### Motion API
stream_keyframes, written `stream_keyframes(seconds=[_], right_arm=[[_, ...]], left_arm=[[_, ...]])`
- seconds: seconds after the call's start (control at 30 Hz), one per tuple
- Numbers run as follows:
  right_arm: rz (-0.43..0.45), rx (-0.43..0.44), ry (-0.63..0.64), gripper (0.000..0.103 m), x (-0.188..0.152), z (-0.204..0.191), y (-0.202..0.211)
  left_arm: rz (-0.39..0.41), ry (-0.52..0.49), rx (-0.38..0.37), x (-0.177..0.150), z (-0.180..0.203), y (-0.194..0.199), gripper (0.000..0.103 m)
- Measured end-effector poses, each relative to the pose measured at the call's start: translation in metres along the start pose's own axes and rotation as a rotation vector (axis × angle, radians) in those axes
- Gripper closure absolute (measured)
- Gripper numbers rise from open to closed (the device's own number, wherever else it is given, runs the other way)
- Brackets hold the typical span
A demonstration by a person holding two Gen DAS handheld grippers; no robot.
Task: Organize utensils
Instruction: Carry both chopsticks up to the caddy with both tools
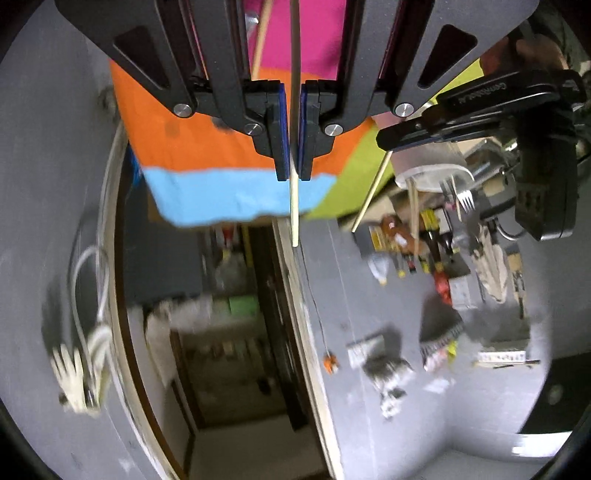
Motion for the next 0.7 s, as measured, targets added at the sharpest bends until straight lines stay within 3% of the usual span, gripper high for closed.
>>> stream_keyframes(seconds=[0.37,0.7], right_arm=[[0.171,0.094,-0.033,0.100,0.035,-0.034,0.011],[0.296,0.201,-0.072,0.100,0.077,-0.078,-0.010]], left_arm=[[0.190,-0.052,0.093,0.038,-0.005,0.047,0.100],[0.365,-0.041,0.172,0.074,-0.062,0.097,0.100]])
Point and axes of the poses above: each gripper's, at about its wrist camera, not at the fingertips, and y roughly against the way its jaws point, z to its right, x to its top, the point moved 2 cm from there along -y, roughly the way its jaws point, and after that the axes turned 10 degrees about -x, right-handed, at the moved point
